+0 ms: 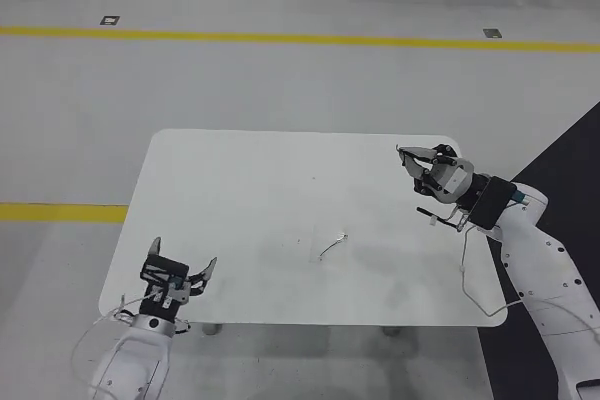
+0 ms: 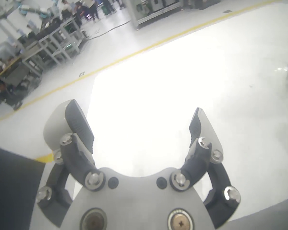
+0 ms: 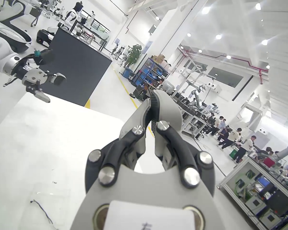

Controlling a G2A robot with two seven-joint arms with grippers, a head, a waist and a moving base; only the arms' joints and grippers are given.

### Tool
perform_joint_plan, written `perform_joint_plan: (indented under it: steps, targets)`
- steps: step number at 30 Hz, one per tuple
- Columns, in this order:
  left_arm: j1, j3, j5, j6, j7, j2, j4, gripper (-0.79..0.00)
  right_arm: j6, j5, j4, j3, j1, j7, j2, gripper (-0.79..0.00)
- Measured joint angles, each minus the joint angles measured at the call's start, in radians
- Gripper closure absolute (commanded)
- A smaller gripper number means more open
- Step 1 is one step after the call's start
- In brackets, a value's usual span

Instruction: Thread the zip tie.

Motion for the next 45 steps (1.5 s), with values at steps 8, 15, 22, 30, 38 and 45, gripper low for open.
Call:
perform_joint_plan:
  steps: [8, 15, 22, 30, 38, 45]
  targets:
    - [-0.229, 0.267, 0.043, -0.168, -0.215, -0.031, 0.067, -0.785, 0.0, 0.0, 0.0, 0.0, 0.0, 0.0, 0.0, 0.0]
    - [-0.245, 0.281, 0.062, -0.174, -0.223, -0.033, 0.075, -0.785, 0.0, 0.0, 0.0, 0.0, 0.0, 0.0, 0.0, 0.0]
    - [-0.241, 0.28, 0.04, -0.194, -0.212, -0.033, 0.077, -0.785, 0.0, 0.0, 0.0, 0.0, 0.0, 0.0, 0.0, 0.0]
    - [-0.485, 0.433, -0.367, -0.339, -0.357, -0.083, 0.089, -0.785, 0.0, 0.0, 0.0, 0.0, 0.0, 0.0, 0.0, 0.0]
    - [-0.805, 0.64, -0.649, -0.142, -0.581, -0.19, 0.368, -0.785, 0.0, 0.0, 0.0, 0.0, 0.0, 0.0, 0.0, 0.0]
    - [-0.833, 0.651, -0.75, -0.157, -0.585, -0.2, 0.407, -0.785, 0.0, 0.0, 0.0, 0.0, 0.0, 0.0, 0.0, 0.0]
